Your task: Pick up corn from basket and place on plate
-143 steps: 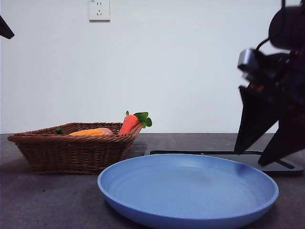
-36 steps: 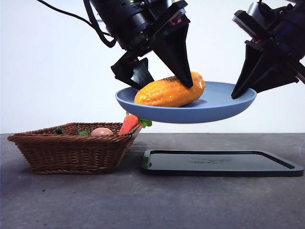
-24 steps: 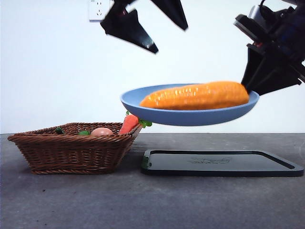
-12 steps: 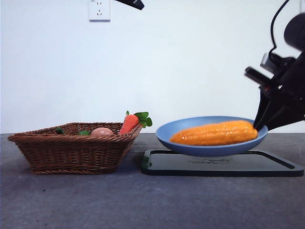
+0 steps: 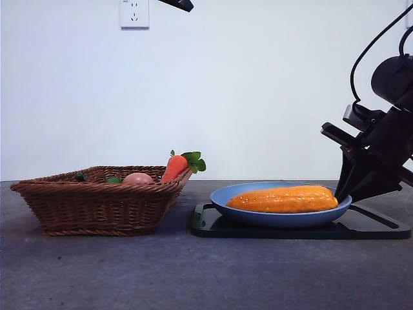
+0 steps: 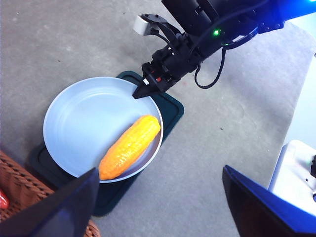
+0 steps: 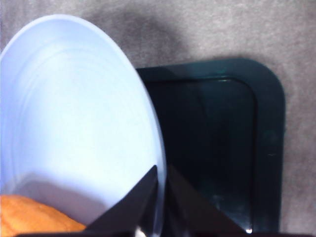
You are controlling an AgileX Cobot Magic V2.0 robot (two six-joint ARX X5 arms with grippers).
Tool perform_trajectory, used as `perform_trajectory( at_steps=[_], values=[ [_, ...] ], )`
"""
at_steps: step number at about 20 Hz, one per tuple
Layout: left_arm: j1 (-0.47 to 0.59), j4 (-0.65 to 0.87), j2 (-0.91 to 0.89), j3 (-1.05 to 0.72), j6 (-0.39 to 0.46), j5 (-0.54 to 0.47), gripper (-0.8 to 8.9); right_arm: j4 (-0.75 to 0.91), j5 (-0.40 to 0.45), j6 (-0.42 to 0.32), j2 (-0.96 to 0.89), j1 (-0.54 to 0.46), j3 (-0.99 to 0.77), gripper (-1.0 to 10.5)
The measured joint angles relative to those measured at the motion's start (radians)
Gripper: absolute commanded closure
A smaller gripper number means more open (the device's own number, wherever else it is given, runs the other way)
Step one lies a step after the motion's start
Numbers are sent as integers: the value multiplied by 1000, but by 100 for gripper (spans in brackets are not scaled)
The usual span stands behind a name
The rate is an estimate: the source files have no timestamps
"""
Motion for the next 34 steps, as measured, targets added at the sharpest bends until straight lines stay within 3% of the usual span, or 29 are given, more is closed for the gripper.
perform_trajectory(
  at_steps=[2,7,16,19,23,34],
  values=[
    [0,-12,0,0,0,0,408,-2,-2,0,0,0,0,720],
    [3,-31,0,0,0,0,409,-55,-7,-5,-41,0,1,710],
    [49,-38,0,0,0,0,416,-454,-2,-143,-527,40,1,713],
    [62,-38,0,0,0,0,520,-607,-3,-182,-710,93,1,772],
    [67,-71,0,0,0,0,800,-708,-3,-224,-860,148,1,944],
    [68,-61,0,0,6,0,809,-669,-2,-305,-895,159,1,945]
  ],
)
